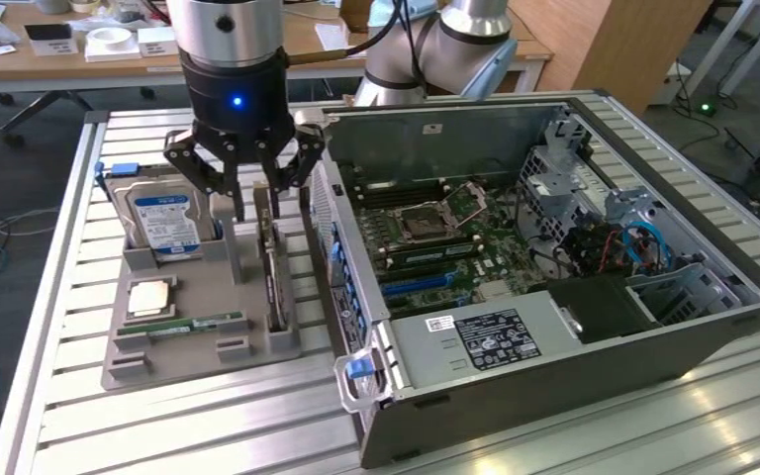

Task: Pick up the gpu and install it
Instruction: 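Pick up the gpu and move the gpu toward the slot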

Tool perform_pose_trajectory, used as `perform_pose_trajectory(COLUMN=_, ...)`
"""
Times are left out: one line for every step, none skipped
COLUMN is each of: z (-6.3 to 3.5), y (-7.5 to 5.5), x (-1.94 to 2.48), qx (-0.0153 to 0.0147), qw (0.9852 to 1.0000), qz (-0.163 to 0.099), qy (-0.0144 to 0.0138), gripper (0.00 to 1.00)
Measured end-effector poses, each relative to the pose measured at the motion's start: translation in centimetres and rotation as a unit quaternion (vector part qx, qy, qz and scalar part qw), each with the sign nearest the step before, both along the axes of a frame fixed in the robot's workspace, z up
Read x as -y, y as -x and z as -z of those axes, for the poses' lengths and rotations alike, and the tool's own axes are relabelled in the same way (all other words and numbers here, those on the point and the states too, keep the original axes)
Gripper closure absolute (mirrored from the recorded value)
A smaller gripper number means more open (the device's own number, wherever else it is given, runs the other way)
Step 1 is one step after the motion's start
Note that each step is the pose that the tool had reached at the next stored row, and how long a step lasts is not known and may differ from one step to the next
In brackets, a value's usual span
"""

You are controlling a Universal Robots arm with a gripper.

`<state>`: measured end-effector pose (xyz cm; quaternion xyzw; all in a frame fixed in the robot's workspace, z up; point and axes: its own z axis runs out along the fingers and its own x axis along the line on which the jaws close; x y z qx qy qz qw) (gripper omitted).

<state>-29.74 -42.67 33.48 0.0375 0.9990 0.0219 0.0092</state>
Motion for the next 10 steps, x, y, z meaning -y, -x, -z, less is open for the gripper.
perform_pose_trajectory(z=0.12, y=0.0, x=0.0, qx=0.0, qw=1.0, qz=0.0, qy=0.0, gripper=0.58)
perform_pose_trajectory(z=0.23, y=0.0, x=0.0, qx=0.0, qw=1.0, qz=0.0, qy=0.0, gripper=0.58)
perform_pose_trajectory(z=0.35, y=0.0, x=0.0, qx=0.0, qw=1.0, qz=0.0, qy=0.0, gripper=0.58)
perform_pose_trajectory(z=0.47, y=0.0, x=0.0, qx=0.0, qw=1.0, qz=0.0, qy=0.0, gripper=0.58)
perform_pose_trajectory(z=0.58, y=0.0, x=0.0, qx=0.0, qw=1.0, qz=0.0, qy=0.0, gripper=0.58)
perform_pose_trajectory(z=0.69, y=0.0, x=0.0, qx=0.0, qw=1.0, qz=0.0, qy=0.0, gripper=0.58)
perform_pose_trajectory(z=0.8, y=0.0, x=0.0, qx=0.0, qw=1.0, qz=0.0, qy=0.0, gripper=0.58)
perform_pose_trajectory(z=0.92, y=0.0, x=0.0, qx=0.0, qw=1.0, qz=0.0, qy=0.0, gripper=0.58)
perform_pose_trajectory(z=1.04, y=0.0, x=0.0, qx=0.0, qw=1.0, qz=0.0, qy=0.0, gripper=0.58)
perform_pose_trajectory(z=1.16, y=0.0, x=0.0, qx=0.0, qw=1.0, qz=0.0, qy=-0.0001, gripper=0.58)
